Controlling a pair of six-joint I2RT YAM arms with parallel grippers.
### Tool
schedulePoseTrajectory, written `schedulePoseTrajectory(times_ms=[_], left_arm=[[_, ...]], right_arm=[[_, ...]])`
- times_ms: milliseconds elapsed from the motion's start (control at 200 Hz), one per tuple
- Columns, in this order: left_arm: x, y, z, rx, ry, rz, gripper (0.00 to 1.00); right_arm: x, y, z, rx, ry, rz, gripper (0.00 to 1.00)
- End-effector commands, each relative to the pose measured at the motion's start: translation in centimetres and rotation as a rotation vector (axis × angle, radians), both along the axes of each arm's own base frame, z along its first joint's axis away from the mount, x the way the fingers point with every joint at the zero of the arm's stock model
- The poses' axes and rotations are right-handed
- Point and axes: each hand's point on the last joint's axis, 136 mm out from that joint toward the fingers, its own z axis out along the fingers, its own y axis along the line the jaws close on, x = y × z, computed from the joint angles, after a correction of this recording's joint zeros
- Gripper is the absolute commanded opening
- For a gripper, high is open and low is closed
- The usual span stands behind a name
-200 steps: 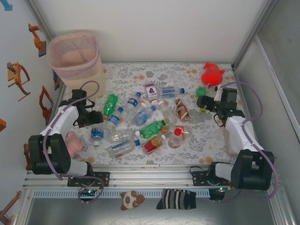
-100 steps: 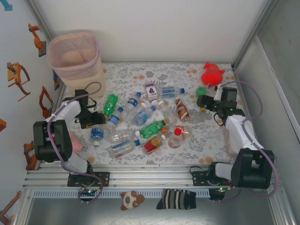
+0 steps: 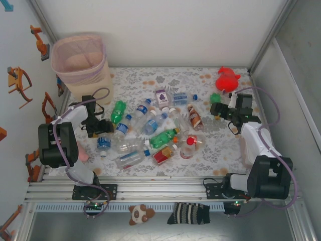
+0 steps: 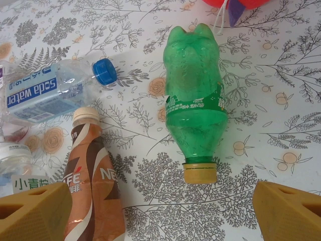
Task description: Put the plastic bottles in the bin
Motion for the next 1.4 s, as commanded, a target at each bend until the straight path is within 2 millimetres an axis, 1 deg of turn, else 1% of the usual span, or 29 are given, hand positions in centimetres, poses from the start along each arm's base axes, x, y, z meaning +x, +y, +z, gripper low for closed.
schedulePoseTrajectory(times_ms=[0,225,446,556,671,781,871,986,1082,1217,1302,1392], left_arm=[[0.0,-0.3,0.1,-0.018,0.024,-0.019,0.72],[0.3,-0.2,0.1,-0.015,0.018,-0.017,0.65],[0.4,0.1,1.4,0.004,-0.028,-0.017,0.61],[0.7,0.3,2.8,0.014,-0.073,-0.010,0.60],[1.1,0.5,5.3,0.022,-0.146,-0.003,0.60],[1.9,1.0,8.8,0.052,-0.244,0.005,0.60],[3.0,1.3,12.4,0.065,-0.346,0.015,0.60],[4.8,0.9,17.3,0.047,-0.497,0.014,0.60],[6.6,0.6,21.8,0.029,-0.645,0.006,0.59],[9.5,1.1,28.2,0.053,-0.867,0.034,0.59],[11.5,1.1,31.6,0.043,-0.989,0.054,0.59],[13.4,0.8,34.9,0.018,-1.095,0.062,0.58]], right_arm=[[0.6,0.3,1.1,0.003,-0.018,0.005,0.92],[0.6,0.4,1.4,0.007,-0.027,0.008,0.91],[0.6,0.2,2.1,0.003,-0.049,0.000,0.91],[0.5,0.2,2.4,-0.001,-0.053,-0.002,0.90],[0.4,0.2,2.7,0.000,-0.058,-0.003,0.90],[0.4,0.1,3.2,0.002,-0.065,-0.005,0.90],[0.3,0.3,3.6,0.004,-0.074,0.000,0.90],[0.2,0.3,4.3,0.003,-0.083,0.000,0.90],[0.1,0.2,4.9,-0.003,-0.091,-0.001,0.90],[-0.1,0.3,5.9,0.000,-0.105,0.004,0.90],[-0.3,0.3,6.3,-0.002,-0.107,0.002,0.90],[-0.4,0.2,6.8,-0.011,-0.110,-0.003,0.90]])
